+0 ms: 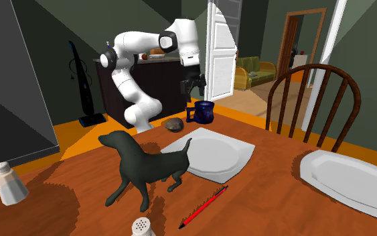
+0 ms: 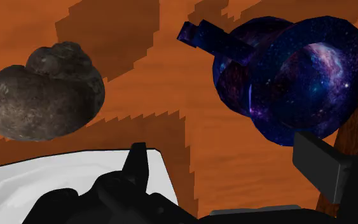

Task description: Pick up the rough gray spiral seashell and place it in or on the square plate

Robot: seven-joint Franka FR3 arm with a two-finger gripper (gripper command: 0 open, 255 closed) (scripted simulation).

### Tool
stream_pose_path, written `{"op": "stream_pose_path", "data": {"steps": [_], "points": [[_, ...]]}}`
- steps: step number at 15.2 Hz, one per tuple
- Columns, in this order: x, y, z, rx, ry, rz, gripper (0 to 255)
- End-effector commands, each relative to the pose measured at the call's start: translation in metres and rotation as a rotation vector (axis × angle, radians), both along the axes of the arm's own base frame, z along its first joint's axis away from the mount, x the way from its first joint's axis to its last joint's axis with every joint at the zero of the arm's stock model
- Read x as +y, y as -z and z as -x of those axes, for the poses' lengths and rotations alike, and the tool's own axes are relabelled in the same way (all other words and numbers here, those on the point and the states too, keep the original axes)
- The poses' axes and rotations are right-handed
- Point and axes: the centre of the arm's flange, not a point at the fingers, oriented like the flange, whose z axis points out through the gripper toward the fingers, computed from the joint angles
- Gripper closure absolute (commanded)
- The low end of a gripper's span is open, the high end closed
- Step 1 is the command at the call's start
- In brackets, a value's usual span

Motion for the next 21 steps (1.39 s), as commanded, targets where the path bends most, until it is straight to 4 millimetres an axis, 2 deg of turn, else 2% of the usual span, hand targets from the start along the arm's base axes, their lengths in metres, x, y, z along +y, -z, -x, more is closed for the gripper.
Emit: {"op": "stream_pose_path", "data": {"steps": [1,5,8,11,14,21], "points": [[0.000,0.000,0.000,0.000,0.000,0.000,0],[-0.044,0.016,-0.031,0.144,0.281,0.009,0],[-0.083,0.030,-0.045,0.253,0.491,0.016,0],[-0.122,0.044,-0.048,0.361,0.702,0.023,0],[-0.162,0.058,-0.041,0.469,0.912,0.030,0],[-0.159,0.089,-0.032,0.475,0.924,0.031,0]]}}
